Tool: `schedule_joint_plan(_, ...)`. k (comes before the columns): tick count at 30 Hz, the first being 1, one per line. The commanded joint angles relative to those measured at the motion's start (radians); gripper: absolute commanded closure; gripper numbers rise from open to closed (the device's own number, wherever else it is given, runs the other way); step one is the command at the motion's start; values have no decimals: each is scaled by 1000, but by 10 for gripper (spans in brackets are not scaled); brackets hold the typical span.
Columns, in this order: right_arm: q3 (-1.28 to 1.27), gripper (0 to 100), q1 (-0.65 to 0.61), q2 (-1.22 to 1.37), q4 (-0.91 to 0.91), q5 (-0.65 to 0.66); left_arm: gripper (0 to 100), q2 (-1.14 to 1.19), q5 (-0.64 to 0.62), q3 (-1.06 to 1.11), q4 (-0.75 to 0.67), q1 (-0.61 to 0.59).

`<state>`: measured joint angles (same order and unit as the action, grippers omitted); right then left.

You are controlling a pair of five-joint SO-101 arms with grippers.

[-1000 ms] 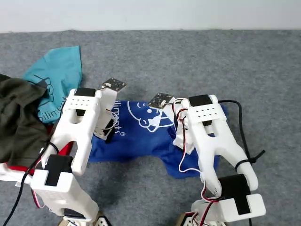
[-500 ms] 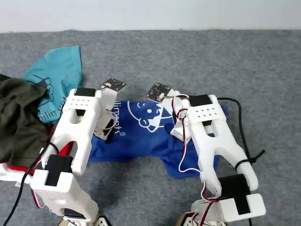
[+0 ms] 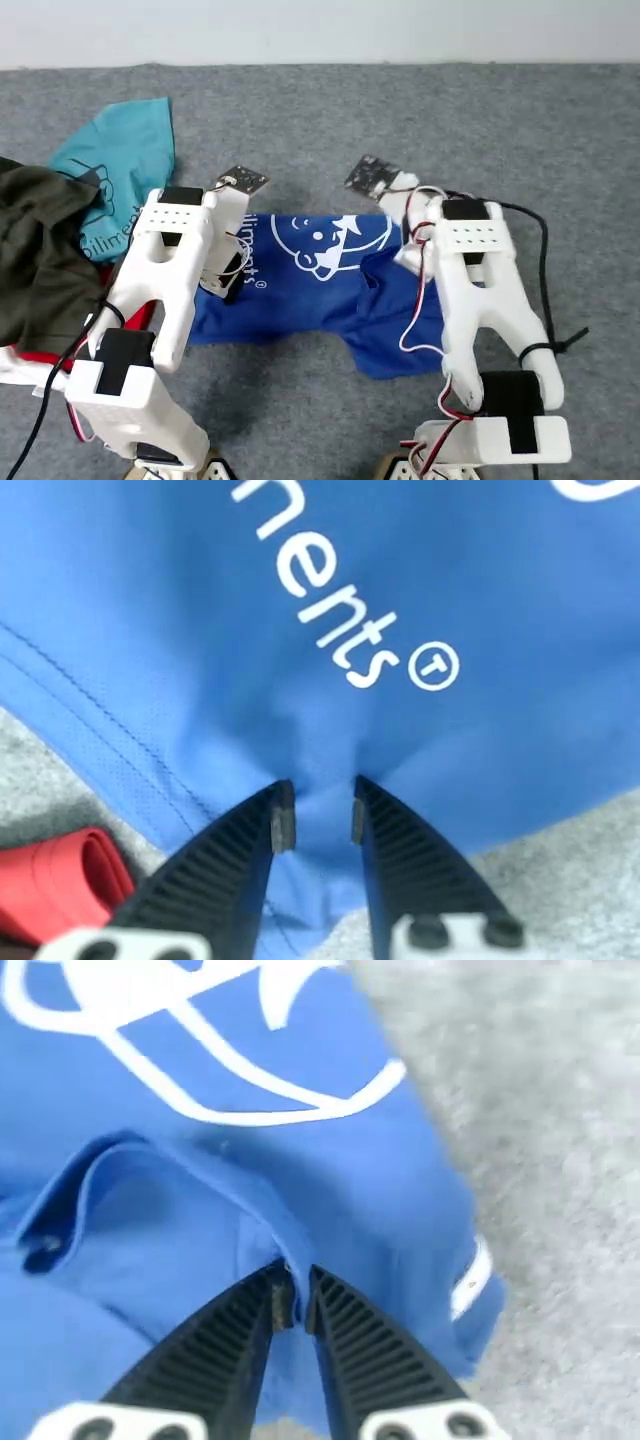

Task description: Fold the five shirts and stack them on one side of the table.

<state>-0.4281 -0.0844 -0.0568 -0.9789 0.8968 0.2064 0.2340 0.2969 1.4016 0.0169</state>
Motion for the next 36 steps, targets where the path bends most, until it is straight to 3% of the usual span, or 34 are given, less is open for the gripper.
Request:
schedule_joint_plan(1,29,980,4,2,53,6,892,-8,-5,1,2,9)
schedule_joint_plan(7,35,816,-12,94,59,6,892,-8,-5,2,2,9)
schedule_joint_plan(12,35,702,-12,120,166,6,892,-8,-5,2,2,9)
schedule_joint_plan(16,75,666,-10,124,203,-9,892,-8,-5,2,2,9)
schedule_joint_plan(20,150,664,-5,120,197,-127,892,-8,-5,2,2,9)
schedule_joint_plan(23,195,664,-12,120,96,-146,892,-8,-5,2,2,9)
schedule_joint_plan(31,305,665,-4,120,-390,-146,892,-8,-5,2,2,9)
schedule_joint_plan(33,301,665,13,131,-418,-147,892,-8,-5,2,2,9)
schedule_joint_plan(36,261,665,79,140,-321,-152,892,-8,-5,2,3,9)
